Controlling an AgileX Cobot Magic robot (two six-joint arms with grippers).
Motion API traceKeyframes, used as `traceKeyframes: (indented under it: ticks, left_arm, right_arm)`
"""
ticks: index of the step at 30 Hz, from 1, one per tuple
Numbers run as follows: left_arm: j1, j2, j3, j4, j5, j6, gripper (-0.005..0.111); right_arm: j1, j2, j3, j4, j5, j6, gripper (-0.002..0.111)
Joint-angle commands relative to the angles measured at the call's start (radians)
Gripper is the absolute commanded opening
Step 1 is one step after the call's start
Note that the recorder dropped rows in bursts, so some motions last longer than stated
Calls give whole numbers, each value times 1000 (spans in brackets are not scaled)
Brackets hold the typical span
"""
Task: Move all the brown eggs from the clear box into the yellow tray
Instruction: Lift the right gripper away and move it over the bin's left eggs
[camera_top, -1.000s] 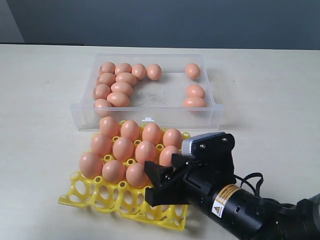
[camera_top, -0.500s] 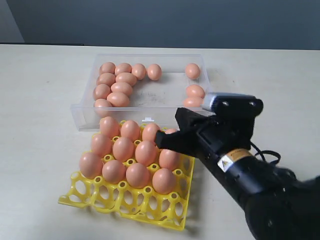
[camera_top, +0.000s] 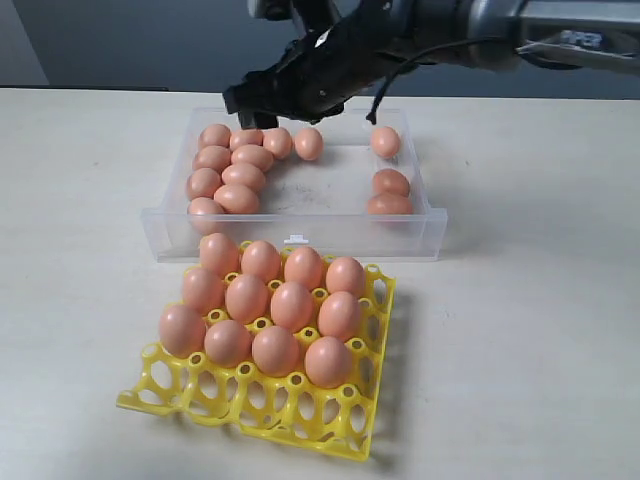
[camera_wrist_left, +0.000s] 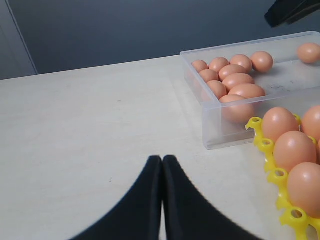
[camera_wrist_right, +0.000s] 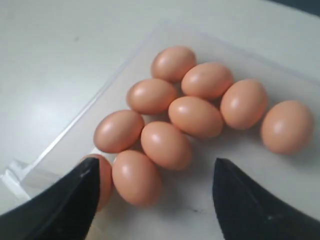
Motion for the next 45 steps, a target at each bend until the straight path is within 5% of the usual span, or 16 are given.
traceKeyframes:
  ticks: [1, 14, 45]
  left_arm:
    - [4, -5, 4, 0, -9, 0, 0]
    - [4, -5, 4, 0, -9, 0, 0]
    - [4, -5, 4, 0, -9, 0, 0]
  right_arm:
    - [-3, 147, -195, -38, 198, -17, 63]
    - [-3, 325, -379, -144, 182, -17, 63]
    - [54, 404, -381, -155, 91, -41, 59]
